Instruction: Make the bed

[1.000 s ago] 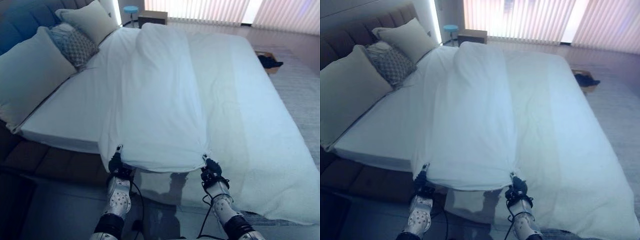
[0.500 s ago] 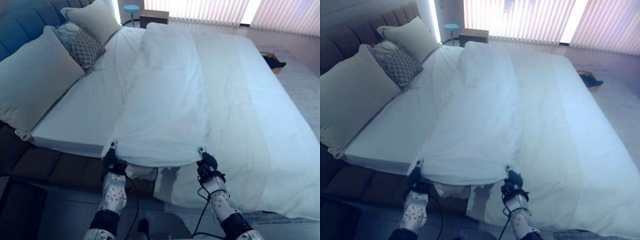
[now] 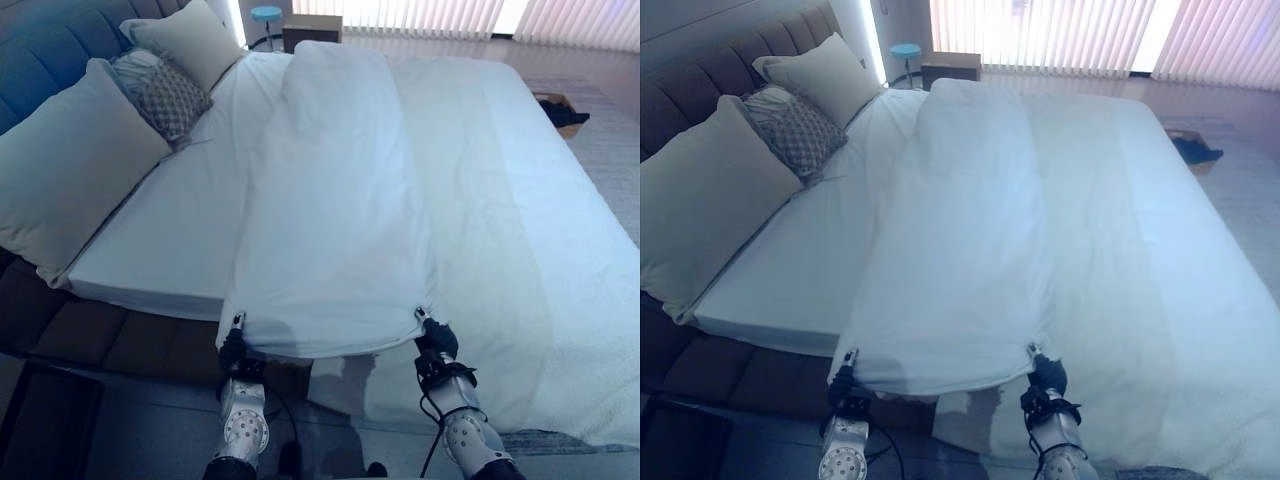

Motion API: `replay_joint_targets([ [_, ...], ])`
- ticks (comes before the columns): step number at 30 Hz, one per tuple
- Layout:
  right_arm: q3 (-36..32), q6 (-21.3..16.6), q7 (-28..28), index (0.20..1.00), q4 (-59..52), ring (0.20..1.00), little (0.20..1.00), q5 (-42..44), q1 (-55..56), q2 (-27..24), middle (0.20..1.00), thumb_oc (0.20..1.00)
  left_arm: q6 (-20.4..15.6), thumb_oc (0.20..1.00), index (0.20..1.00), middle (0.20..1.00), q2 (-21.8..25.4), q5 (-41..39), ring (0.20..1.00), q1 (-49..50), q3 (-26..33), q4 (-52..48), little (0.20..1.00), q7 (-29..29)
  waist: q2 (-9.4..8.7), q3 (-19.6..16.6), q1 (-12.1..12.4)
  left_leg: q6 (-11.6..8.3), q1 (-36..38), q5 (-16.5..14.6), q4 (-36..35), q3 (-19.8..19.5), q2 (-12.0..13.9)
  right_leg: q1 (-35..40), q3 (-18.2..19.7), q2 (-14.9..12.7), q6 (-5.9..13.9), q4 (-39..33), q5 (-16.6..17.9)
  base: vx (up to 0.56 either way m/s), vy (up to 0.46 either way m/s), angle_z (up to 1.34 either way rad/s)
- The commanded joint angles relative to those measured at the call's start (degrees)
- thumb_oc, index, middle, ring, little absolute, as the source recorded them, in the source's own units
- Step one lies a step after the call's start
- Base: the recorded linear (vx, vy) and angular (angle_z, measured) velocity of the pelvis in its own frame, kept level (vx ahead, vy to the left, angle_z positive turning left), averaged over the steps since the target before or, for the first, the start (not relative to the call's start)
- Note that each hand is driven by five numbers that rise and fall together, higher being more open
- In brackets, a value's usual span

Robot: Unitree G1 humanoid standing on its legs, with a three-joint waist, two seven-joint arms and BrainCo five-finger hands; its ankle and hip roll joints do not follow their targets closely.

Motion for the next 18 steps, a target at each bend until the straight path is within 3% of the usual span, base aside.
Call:
replay_joint_targets([
  [1, -2.1, -0.9, -0.5, 0.2, 1.1, 0.2, 0.2, -3.7, 2.2, -1.1, 0.2, 0.2, -2.1, 0.2, 0.2, 0.2, 5.9, 3.8, 0.2, 3.1, 3.8, 2.3, 0.2, 0.9, -1.99, -1.5, 1.7, 0.49, 0.4, -2.5, -1.4, 1.5, -3.5, -3.0, 0.3, -1.2, 5.02, -1.0, 2.2, 0.02, -0.035, 0.11],
  [6, 0.3, 2.9, -1.3, 0.2, 9.8, 0.2, 0.2, -10.9, 0.7, -3.2, 0.2, 0.2, -1.1, 0.2, 0.2, 0.2, 6.3, 6.6, 0.2, 2.9, 3.8, 8.6, 0.2, 3.0, -2.01, 0.1, 1.9, 0.32, -0.6, -2.0, -1.4, 1.2, -3.3, -3.7, -0.4, -1.4, 5.16, -1.1, 2.6, 0.0, -0.022, 0.05],
  [11, 1.3, 3.6, -2.0, 0.2, 15.0, 0.2, 0.2, -13.0, -2.7, -3.9, 0.2, 0.2, -1.0, 0.2, 0.2, 0.2, 7.6, 9.4, 0.2, 0.6, 3.7, 13.6, 0.2, 4.2, -1.64, 1.3, 2.0, -0.02, -2.1, -1.6, -1.4, 1.4, -3.2, -4.7, -1.0, -1.6, 5.21, -1.8, 3.3, -0.03, -0.004, 0.03],
  [12, 1.5, 3.7, -2.0, 0.266, 16.3, 0.266, 0.266, -13.1, -3.7, -3.9, 0.266, 0.266, -1.2, 0.398, 0.398, 0.398, 7.8, 10.3, 0.398, -0.2, 3.5, 14.4, 0.398, 4.5, -1.53, 1.5, 2.0, -0.17, -2.5, -1.5, -1.4, 1.6, -3.1, -5.0, -1.1, -1.6, 5.26, -2.0, 3.4, 0.0, 0.0, 0.0],
  [13, 1.6, 3.8, -2.1, 1.0, 17.9, 1.0, 1.0, -13.1, -4.5, -3.8, 1.0, 1.0, -1.1, 1.0, 1.0, 1.0, 8.2, 11.3, 1.0, -0.9, 3.4, 15.8, 1.0, 4.8, -1.44, 1.6, 2.0, -0.26, -2.8, -1.4, -1.4, 1.7, -3.1, -5.3, -1.1, -1.6, 5.28, -2.2, 3.5, 0.0, 0.0, 0.0],
  [18, 3.2, 5.0, -2.5, 1.0, 25.8, 1.0, 1.0, -17.6, -8.4, -4.1, 1.0, 1.0, -1.8, 1.0, 1.0, 1.0, 11.4, 21.0, 1.0, -4.2, 3.3, 20.1, 1.0, 9.5, -1.2, 1.9, 2.0, -0.56, -3.0, -1.4, -1.4, 2.6, -2.8, -5.9, -0.4, -1.3, 5.4, -2.2, 3.6, 0.01, -0.002, 0.03],
])
